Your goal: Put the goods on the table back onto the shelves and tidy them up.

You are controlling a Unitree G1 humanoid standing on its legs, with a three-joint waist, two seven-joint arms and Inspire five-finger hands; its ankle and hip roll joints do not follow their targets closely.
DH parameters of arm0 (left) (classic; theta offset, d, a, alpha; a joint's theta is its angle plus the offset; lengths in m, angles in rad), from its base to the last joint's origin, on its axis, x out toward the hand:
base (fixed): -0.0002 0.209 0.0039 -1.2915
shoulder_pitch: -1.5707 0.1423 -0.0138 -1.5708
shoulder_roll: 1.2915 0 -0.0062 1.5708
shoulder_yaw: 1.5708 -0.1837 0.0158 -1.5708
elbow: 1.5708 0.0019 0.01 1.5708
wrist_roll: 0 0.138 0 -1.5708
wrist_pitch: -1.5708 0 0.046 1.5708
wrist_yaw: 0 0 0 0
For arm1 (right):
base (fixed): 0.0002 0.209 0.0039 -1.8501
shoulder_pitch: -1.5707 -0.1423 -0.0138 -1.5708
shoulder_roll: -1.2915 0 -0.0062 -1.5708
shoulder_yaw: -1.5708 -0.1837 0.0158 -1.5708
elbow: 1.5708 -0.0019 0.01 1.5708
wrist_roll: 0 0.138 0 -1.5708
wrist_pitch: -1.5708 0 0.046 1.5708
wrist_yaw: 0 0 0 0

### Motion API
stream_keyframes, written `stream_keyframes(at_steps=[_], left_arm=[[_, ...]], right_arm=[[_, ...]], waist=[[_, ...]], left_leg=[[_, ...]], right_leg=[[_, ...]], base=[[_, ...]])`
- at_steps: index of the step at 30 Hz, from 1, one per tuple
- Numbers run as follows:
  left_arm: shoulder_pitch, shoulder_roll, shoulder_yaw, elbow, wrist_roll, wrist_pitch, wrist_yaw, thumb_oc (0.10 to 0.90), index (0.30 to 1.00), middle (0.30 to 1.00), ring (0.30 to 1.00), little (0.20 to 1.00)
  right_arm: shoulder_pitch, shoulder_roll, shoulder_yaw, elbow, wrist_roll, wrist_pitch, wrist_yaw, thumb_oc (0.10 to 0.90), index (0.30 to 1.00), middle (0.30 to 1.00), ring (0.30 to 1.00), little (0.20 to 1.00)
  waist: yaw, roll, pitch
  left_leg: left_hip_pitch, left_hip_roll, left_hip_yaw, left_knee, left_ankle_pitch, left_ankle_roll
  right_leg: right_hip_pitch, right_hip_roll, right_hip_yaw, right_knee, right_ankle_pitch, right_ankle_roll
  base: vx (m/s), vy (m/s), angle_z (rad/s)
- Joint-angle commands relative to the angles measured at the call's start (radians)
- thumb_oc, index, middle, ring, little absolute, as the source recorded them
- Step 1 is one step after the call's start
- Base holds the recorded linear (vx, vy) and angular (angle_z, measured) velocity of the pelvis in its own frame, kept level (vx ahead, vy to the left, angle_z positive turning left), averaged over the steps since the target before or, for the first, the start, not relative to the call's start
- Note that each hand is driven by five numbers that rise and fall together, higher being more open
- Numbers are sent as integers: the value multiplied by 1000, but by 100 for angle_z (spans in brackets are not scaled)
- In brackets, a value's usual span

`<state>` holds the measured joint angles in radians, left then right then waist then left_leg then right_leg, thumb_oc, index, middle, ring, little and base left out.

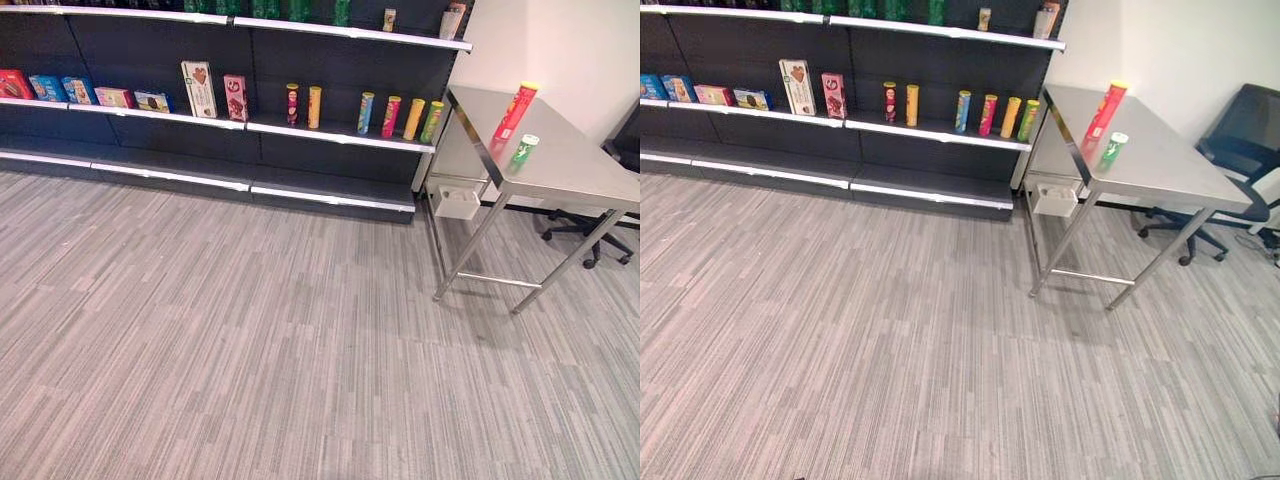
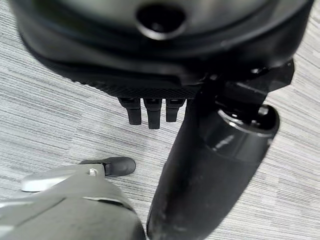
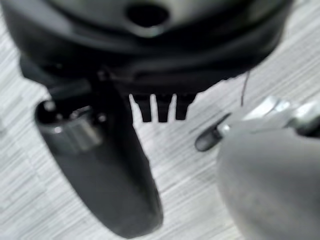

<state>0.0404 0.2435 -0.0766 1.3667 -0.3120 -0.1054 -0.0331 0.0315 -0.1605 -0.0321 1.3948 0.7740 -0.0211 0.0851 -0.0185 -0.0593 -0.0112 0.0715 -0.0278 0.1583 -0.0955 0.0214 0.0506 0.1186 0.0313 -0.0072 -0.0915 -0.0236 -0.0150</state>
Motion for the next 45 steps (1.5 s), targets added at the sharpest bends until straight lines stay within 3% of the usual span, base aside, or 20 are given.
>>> stream_keyframes(at_steps=[1,6,18,22,23,25,27,29,30,33,35,37,39,41,43,45], left_arm=[[-42,-17,-10,45,9,-36,0,800,900,900,900,900],[-35,-23,-38,49,49,-41,2,800,900,900,900,900],[-40,-63,-33,41,-23,-41,-12,800,900,900,900,900],[-76,-53,-24,20,-95,-51,-3,800,900,900,900,900],[-76,-53,-24,20,-95,-51,-3,800,900,900,900,900],[-88,-50,-7,16,-138,-55,-1,800,900,900,900,900],[-70,-45,21,23,-170,-55,-12,800,900,900,900,900],[-50,-44,33,35,-185,-50,-17,800,900,900,900,900],[-49,-44,33,35,-185,-51,-17,800,900,900,900,900],[-21,-51,50,50,-225,-52,-22,800,900,900,900,900],[-15,-55,51,50,-222,-54,-19,800,900,900,900,900],[7,-58,72,58,-204,-54,-14,800,900,900,900,900],[5,-54,73,59,-198,-54,-12,800,900,900,900,900],[-10,-47,54,42,-170,-64,-1,800,900,900,900,900],[-25,-47,26,13,-150,-69,5,800,900,900,900,900],[-42,-43,3,-8,-130,-72,20,800,900,900,900,900]], right_arm=[[-42,-26,-44,51,30,-51,-1,800,900,900,900,900],[-41,-32,-9,58,-16,-45,8,800,900,900,900,900],[-34,-24,24,70,-59,-35,22,800,900,900,900,900],[-49,-38,27,58,-74,-45,9,800,900,900,900,900],[-49,-38,27,58,-74,-45,9,800,900,900,900,900],[-48,-49,10,69,-63,-42,4,800,900,900,900,900],[-43,-58,4,72,-57,-34,8,800,900,900,900,900],[-40,-66,10,69,-65,-31,10,800,900,900,900,900],[-39,-66,11,69,-65,-31,10,800,900,900,900,900],[-50,-91,12,67,-77,-34,-5,800,900,900,900,900],[-48,-94,5,63,-82,-35,-7,800,900,900,900,900],[-31,-89,-9,67,-105,-28,-1,800,900,900,900,900],[-29,-86,-13,70,-109,-29,5,800,900,900,900,900],[-20,-71,-5,66,-119,-20,19,800,900,900,900,900],[-17,-68,7,52,-131,-19,21,800,900,900,900,900],[-33,-72,-1,29,-135,-26,10,800,900,900,900,900]], waist=[[0,44,-5],[1,45,-5],[6,41,-2],[17,1,92],[17,1,91],[27,-3,116],[46,-10,115],[62,3,119],[61,2,119],[102,28,145],[107,31,142],[122,55,102],[123,53,90],[114,33,59],[109,28,50],[104,35,52]], left_leg=[[46,38,3,8,-117,-61],[57,40,10,8,-120,-62],[70,47,7,8,-124,-63],[-159,68,2,357,-104,-99],[-161,68,1,359,-104,-99],[-246,83,-26,449,-44,-119],[-324,88,-45,368,-60,-92],[-350,99,-91,274,10,-99],[-346,98,-91,267,13,-99],[-433,140,-165,57,92,-127],[-445,149,-151,45,98,-130],[-409,160,-118,37,156,-133],[-396,151,-110,47,165,-130],[-364,99,-62,65,142,-109],[-343,64,-30,73,116,-90],[-306,12,2,76,75,-53]], right_leg=[[-50,-56,-24,20,31,106],[-43,-48,-19,22,25,100],[-37,-35,-19,27,12,91],[-75,-48,-18,80,-2,54],[-76,-48,-18,80,-2,54],[-71,-53,-36,80,-10,43],[-67,-71,-44,77,-29,50],[-64,-65,-41,80,-52,49],[-63,-66,-42,81,-54,49],[-18,-69,-3,112,-134,50],[5,-78,5,109,-150,58],[70,-103,35,101,-166,75],[81,-129,35,97,-160,86],[71,-202,56,130,-63,125],[50,-240,68,182,28,139],[-3,-288,74,316,152,146]], base=[[0,-3,-4],[9,-17,-4],[-6,-6,0],[-154,-89,8],[-38,-60,36],[30,-13,14],[164,68,26],[151,78,25],[137,84,3],[348,124,3],[414,132,-16],[586,237,-51],[403,195,-58],[527,250,-62],[392,206,-37],[354,263,-20]])
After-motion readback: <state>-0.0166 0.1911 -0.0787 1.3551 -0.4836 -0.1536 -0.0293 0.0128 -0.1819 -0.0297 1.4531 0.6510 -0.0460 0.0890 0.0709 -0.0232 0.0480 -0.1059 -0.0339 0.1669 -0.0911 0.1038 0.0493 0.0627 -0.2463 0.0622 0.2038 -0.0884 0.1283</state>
